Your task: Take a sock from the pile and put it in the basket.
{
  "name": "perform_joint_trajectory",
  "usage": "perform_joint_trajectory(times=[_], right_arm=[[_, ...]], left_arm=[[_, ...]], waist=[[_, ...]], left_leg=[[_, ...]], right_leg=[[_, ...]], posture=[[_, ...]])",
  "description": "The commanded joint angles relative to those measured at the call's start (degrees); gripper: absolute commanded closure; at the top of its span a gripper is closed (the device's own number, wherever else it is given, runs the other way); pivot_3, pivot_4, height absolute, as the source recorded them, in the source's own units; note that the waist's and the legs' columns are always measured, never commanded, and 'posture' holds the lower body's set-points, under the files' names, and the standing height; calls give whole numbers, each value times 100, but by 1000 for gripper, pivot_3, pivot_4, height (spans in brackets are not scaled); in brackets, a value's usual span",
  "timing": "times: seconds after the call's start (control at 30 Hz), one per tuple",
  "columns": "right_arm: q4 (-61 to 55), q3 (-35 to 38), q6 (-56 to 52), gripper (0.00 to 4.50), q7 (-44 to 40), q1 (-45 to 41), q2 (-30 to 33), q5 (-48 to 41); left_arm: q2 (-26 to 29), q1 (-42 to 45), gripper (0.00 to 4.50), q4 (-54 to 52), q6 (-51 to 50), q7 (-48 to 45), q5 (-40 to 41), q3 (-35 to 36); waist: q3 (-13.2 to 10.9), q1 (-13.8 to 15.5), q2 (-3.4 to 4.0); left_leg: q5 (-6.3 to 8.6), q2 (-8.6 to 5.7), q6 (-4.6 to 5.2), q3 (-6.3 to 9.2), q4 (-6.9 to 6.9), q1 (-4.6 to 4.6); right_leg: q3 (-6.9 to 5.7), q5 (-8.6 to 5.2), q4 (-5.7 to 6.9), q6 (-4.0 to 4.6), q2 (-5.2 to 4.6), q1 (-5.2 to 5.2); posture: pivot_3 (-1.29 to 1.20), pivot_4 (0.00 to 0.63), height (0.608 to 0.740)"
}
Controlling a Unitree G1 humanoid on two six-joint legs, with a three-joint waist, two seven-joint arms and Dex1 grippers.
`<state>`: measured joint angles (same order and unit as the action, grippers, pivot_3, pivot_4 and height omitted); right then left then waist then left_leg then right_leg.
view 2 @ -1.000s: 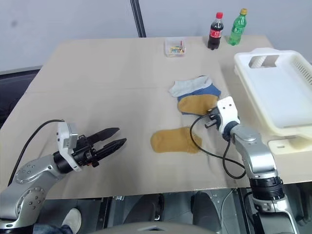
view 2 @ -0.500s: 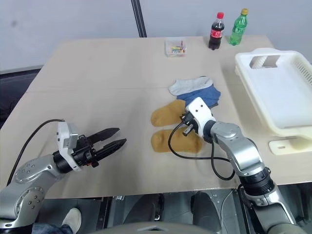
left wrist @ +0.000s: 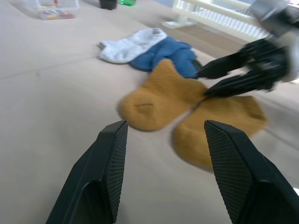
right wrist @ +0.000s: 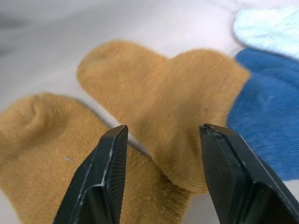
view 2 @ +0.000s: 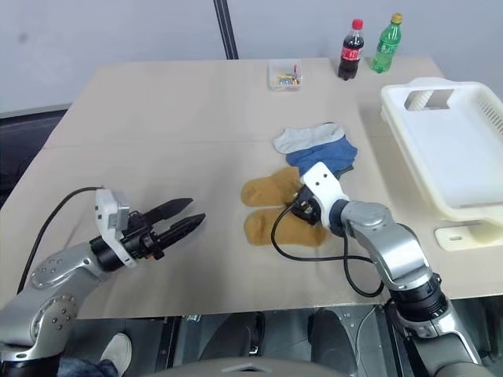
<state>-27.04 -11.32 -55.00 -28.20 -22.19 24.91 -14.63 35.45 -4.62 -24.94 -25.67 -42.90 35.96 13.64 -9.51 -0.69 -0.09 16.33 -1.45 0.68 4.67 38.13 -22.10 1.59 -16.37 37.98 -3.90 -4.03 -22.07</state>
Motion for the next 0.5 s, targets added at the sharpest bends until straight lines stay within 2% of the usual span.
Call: perform_joint_trajectory(times=[0.03, 0.23, 0.3, 0.4, 0.5], right_arm=[[-310, 291, -166, 1903, 75, 34, 87, -96], [-217, 353, -166, 1903, 225, 153, 176, -25], [-209, 353, -166, 1903, 280, 186, 159, -9], [-160, 373, -141, 1903, 397, 235, 142, 54], [-121, 375, -108, 1903, 434, 240, 123, 62]], left_arm=[[-180, 527, 1701, 203, 190, 234, -480, -501], [-316, 1444, 1701, 1381, 948, 299, -1880, -1550], [-474, 1619, 1701, 1590, 942, 210, -1861, -1680], [-434, 1893, 1701, 2037, 1213, 54, -2314, -2036], [-534, 2046, 1701, 2291, 1229, 98, -2400, -2056]], waist=[[0, 5, 0], [1, -38, -2], [1, -54, -2], [1, -29, -2], [1, -20, -2]], left_leg=[[0, -1, 0, 1, 1, -1], [-11, -14, -19, -1, 5, -7], [-12, -18, -20, -2, 5, -8], [-12, -17, -19, 2, 6, -13], [-12, -21, -19, 4, 13, -19]], right_leg=[[-1, 0, 0, 0, 0, 0], [0, 0, 2, -1, 2, -4], [3, 0, 3, -1, 4, -9], [0, 0, 4, -1, 2, -11], [-2, 1, 5, -1, 0, -11]], posture=[[0, 150, 740], [0, 150, 740], [0, 150, 740], [0, 150, 740], [0, 150, 740]])
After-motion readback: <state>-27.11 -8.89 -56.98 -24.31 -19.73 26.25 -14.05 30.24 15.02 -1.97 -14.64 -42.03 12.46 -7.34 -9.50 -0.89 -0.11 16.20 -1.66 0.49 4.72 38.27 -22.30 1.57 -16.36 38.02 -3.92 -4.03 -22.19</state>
